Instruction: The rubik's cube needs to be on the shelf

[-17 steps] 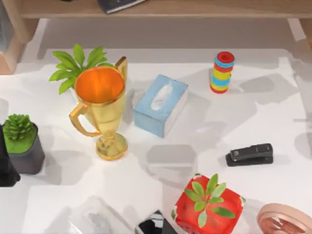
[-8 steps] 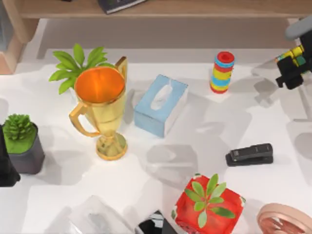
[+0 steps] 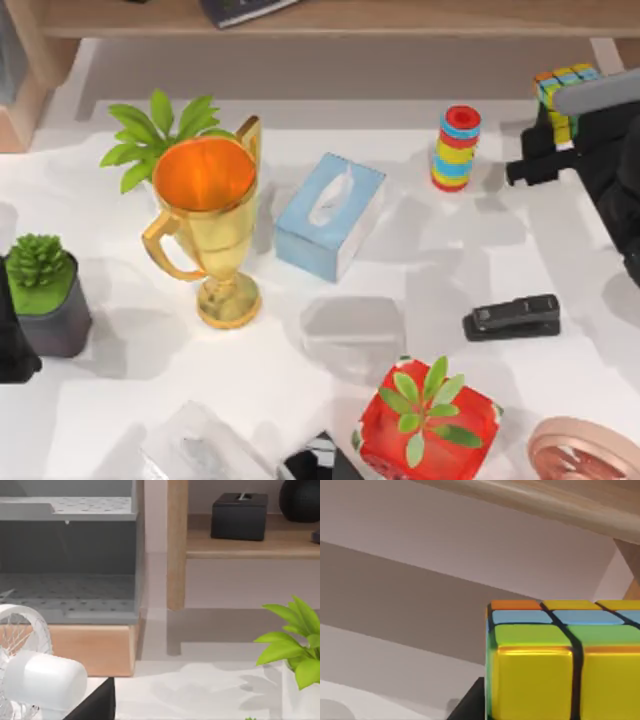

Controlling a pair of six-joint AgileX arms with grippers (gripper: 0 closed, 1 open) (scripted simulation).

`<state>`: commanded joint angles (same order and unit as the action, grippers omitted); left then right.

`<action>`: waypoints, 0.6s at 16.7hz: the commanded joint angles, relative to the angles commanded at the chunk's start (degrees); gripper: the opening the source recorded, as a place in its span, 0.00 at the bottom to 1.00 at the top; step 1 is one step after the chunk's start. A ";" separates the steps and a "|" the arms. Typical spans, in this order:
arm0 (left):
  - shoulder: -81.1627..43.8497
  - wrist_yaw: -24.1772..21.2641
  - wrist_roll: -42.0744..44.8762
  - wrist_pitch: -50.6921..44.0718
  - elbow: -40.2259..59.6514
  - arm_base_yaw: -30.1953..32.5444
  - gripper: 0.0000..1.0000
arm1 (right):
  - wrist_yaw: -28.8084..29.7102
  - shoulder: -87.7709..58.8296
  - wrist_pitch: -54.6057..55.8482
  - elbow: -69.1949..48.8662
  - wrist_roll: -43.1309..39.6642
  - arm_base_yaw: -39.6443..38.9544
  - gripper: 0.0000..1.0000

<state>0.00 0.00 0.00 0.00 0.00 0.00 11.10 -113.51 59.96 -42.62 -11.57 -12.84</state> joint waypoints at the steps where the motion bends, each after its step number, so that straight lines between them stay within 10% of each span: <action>1: 0.00 0.00 0.00 0.00 0.00 0.00 1.00 | 1.40 -0.94 5.21 0.53 1.43 -0.98 0.00; 10: 0.00 0.00 0.00 0.00 0.00 0.00 1.00 | 7.57 -5.54 26.08 -3.93 8.12 -4.56 0.00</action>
<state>0.00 0.00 0.00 0.00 0.00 0.00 18.67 -119.04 86.05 -46.55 -3.45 -17.41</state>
